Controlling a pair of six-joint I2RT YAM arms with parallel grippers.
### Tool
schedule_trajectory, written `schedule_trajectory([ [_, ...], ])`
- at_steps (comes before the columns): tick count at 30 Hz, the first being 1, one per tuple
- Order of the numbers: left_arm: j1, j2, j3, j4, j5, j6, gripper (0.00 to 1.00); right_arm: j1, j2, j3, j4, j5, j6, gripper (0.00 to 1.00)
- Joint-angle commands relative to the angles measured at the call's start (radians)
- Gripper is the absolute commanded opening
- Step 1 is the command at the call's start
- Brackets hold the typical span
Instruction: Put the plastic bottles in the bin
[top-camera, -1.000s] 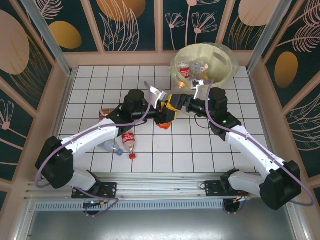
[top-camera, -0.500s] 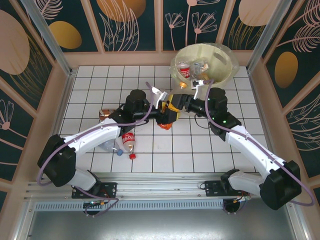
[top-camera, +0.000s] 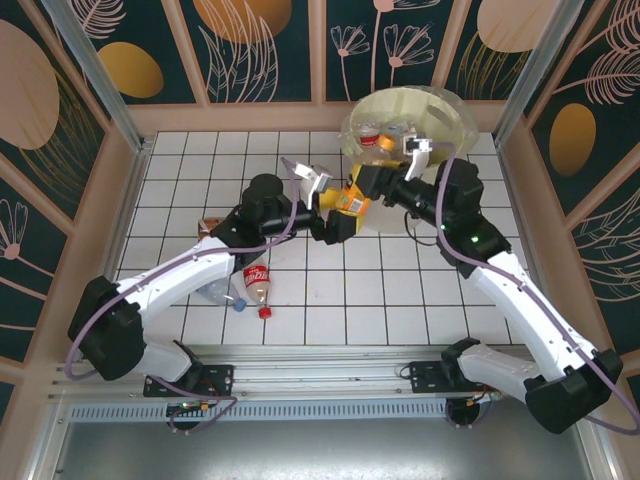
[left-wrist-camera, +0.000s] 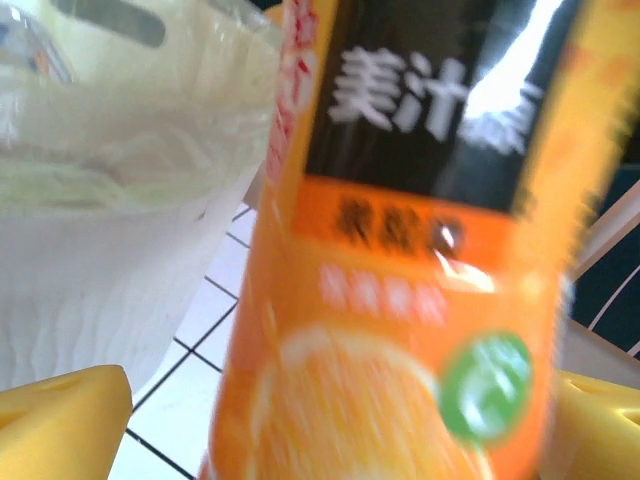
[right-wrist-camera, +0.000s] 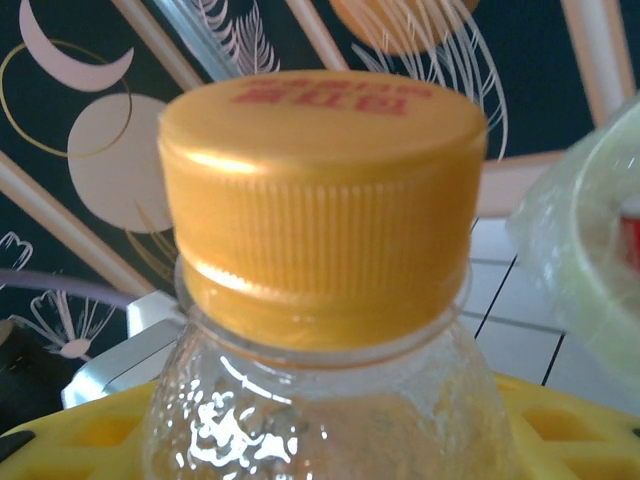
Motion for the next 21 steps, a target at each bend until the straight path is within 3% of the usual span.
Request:
schedule_trajectory([
  [1,-0.008,-0.083,-0.015,0.005,-0.028,0.059,0.99,-0.029,-0.022,0.085,-0.045,0.077,-0.089,0.59],
  [12,-0.007,-0.19,-0.016,-0.115,-0.141,0.128,0.99,-0.196,0.076,0.307,-0.091,0.19,-0.191,0.59],
  [21,-0.008,-0.219,-0.034,-0.16,-0.186,0.128,0.99,-0.255,0.226,0.387,-0.074,0.336,-0.267,0.59],
])
